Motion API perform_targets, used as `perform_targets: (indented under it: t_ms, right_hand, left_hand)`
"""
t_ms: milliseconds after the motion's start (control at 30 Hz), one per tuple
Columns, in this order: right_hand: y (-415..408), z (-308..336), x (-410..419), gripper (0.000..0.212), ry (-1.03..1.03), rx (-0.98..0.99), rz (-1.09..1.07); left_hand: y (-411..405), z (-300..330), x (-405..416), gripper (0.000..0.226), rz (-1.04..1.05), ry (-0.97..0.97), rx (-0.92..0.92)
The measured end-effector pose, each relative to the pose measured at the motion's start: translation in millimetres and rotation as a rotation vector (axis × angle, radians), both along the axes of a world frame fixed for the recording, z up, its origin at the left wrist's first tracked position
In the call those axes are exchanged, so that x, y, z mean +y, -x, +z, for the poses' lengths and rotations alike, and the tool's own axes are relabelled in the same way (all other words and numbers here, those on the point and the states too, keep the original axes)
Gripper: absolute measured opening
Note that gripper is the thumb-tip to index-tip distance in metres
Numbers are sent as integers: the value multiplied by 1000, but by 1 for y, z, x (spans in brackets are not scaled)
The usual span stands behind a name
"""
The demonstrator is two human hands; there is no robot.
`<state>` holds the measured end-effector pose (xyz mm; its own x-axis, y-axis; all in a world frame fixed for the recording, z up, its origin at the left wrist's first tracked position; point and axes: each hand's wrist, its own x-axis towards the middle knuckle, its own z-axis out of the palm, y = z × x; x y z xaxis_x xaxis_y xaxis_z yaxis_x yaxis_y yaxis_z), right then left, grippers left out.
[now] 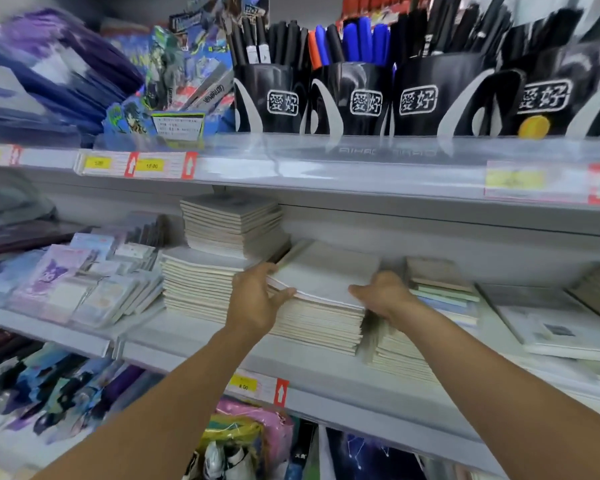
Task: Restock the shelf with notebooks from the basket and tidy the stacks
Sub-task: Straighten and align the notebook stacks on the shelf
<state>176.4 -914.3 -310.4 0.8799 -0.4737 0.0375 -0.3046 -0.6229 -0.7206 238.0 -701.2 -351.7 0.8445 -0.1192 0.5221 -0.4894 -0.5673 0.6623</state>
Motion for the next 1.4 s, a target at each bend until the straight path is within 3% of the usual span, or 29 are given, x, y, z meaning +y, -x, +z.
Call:
perform_targets:
  t_ms: [67, 200, 300, 400, 600, 833, 1133, 1400]
  right_hand:
    - [-12, -7, -2, 40, -169, -33, -2]
    - [-31, -13, -8, 49, -894, -129, -12]
    - [-44, -16, -17, 70, -1096, -145, -49]
    - [-54, -19, -17, 81, -1138, -180, -33]
    - [-59, -20, -19, 73, -1192, -281, -43]
    - [-47, -26, -8, 88, -1171, -257, -19]
    - [-45, -22, -3, 99, -1140, -225, -49]
    - [-20, -24, 14, 72, -1216, -245, -185]
  left_hand:
    - [-10, -12, -7, 61, -26, 15, -25]
    - [-13, -26, -36, 57, -19, 307, -25]
    - [-11, -23, -59, 51, 151, 548, 30]
    - [-17, -29, -74, 50, 253, 598, -68]
    - [-28, -40, -78, 43, 357, 493, -163]
    - [-20, -37, -74, 60, 359, 568, 10]
    - [-12, -35, -71, 54, 363, 447, 74]
    - [-5, -27, -67, 50, 323, 462, 145]
